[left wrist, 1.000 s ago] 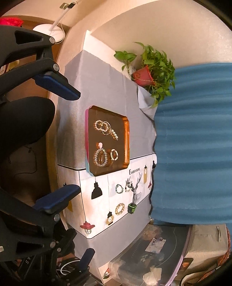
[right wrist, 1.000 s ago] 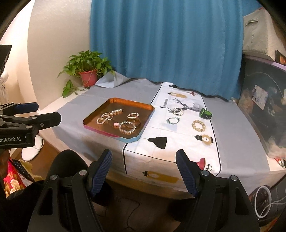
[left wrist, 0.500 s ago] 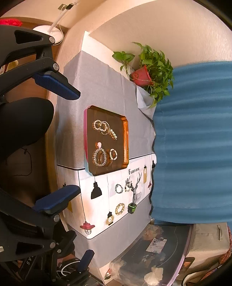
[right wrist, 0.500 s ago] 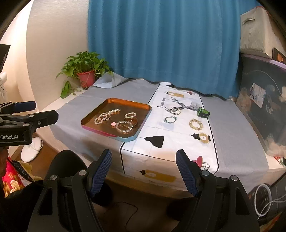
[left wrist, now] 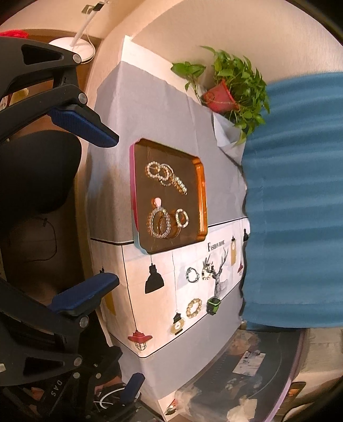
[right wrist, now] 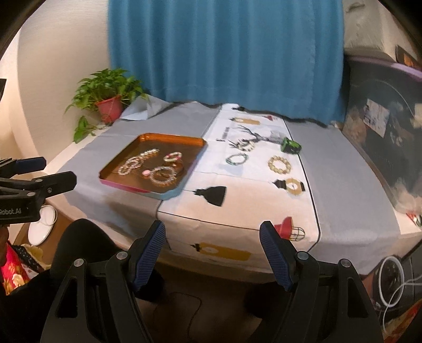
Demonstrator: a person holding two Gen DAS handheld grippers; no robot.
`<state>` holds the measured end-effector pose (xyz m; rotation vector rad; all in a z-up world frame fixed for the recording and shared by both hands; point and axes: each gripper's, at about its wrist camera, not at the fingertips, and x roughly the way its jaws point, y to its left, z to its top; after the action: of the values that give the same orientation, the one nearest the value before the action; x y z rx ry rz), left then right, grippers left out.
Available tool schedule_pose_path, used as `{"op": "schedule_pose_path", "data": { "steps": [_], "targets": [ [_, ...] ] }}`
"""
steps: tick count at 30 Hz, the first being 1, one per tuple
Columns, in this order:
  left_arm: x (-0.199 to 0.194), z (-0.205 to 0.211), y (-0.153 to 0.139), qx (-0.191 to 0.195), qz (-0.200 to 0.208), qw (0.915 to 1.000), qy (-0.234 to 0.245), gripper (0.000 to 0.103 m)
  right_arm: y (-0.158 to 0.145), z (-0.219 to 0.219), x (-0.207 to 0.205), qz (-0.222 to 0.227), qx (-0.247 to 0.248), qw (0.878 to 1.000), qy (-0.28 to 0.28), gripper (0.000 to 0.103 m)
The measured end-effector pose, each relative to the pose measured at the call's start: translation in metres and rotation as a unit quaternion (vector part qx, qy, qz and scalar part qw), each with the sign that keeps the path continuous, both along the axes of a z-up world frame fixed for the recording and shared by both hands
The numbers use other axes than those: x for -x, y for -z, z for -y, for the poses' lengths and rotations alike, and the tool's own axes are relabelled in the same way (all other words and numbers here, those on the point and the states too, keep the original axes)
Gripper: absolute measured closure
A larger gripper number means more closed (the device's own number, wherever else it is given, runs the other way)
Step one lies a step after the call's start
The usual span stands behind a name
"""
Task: Organize jewelry
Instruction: 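Withdraw both open tools from the tray, then grasp the green-beaded bracelet with the left tool while the right tool grasps the amber bead bracelet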
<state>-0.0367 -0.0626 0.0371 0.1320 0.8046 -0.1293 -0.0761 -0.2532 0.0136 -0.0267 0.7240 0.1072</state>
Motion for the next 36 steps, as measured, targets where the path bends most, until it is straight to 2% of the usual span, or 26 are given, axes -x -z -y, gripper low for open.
{"op": "schedule_pose_path", "data": {
  "steps": [10,16,19,21,25,31,36],
  "targets": [
    [-0.041,0.042,0.006,-0.004,-0.006,0.9995,0.032,0.008,0.018,0.063,-0.029,-0.018,-0.009,0.997,0.077,0.029],
    [-0.087,0.075,0.015,0.007,-0.025,0.9982,0.054,0.008,0.028,0.105,-0.057,-0.027,-0.008,0.993,0.118,0.029],
    [-0.114,0.091,0.020,0.025,-0.036,0.9960,0.077,0.008,0.035,0.124,-0.078,-0.032,-0.009,0.990,0.134,0.029],
    [-0.143,0.106,0.026,0.038,-0.049,0.9935,0.095,0.008,0.040,0.135,-0.096,-0.037,-0.008,0.989,0.140,0.029],
    [-0.193,0.131,0.040,0.035,-0.068,0.9906,0.114,0.008,0.051,0.153,-0.135,-0.048,-0.009,0.989,0.140,0.029],
    [-0.265,0.169,0.084,-0.016,-0.112,0.9829,0.145,0.008,0.075,0.167,-0.204,-0.062,-0.015,0.989,0.135,0.029],
    [-0.304,0.181,0.110,-0.014,-0.142,0.9770,0.158,0.008,0.092,0.167,-0.257,-0.076,-0.010,0.990,0.117,0.029]
  ]
}}
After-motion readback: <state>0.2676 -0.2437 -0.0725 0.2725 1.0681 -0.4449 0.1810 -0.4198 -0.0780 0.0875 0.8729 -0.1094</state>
